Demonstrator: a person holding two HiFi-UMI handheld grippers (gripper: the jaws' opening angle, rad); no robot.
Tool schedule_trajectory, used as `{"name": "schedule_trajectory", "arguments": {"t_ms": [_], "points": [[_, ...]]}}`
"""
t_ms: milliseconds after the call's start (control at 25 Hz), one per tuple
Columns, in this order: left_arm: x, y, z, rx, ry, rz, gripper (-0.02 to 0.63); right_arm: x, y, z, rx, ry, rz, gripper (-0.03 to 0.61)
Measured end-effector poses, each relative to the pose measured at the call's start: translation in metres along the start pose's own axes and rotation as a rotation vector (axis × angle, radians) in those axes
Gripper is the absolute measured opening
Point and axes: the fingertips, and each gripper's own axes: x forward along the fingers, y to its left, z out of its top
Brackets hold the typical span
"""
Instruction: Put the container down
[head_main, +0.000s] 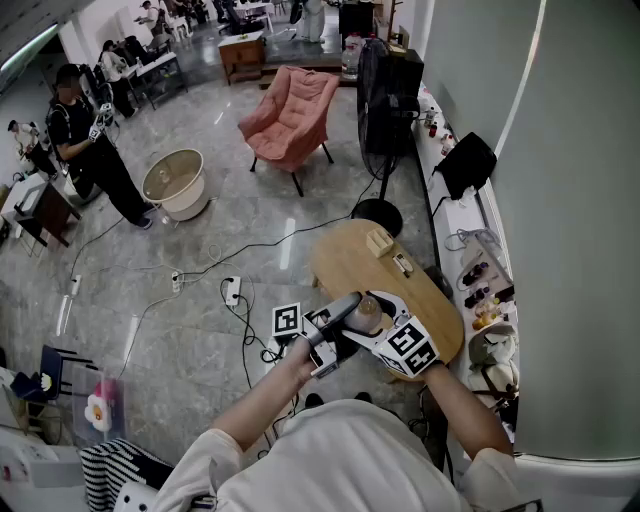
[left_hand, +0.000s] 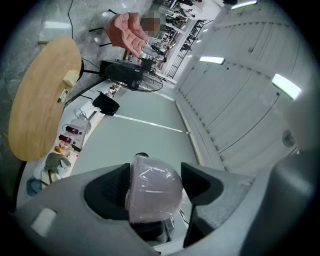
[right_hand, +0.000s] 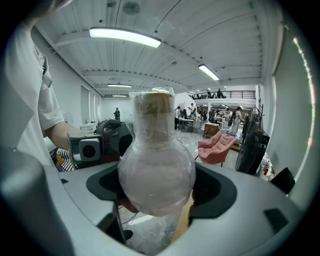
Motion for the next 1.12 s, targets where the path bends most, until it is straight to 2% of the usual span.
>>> {"name": "schedule_trajectory", "arguments": {"t_ms": [640,1120], "points": [[0.003,0.011,-0.008,0.009,-0.041,0.004,0.311,-0.01,0.003,-0.013,0.003,0.002,0.024,0.396],[0.026,0.032,-0.012,0.017,-0.067,0.018,0.311,-0.025,-0.017,-0.031,0.008,-0.006,0.046,0.396]]}}
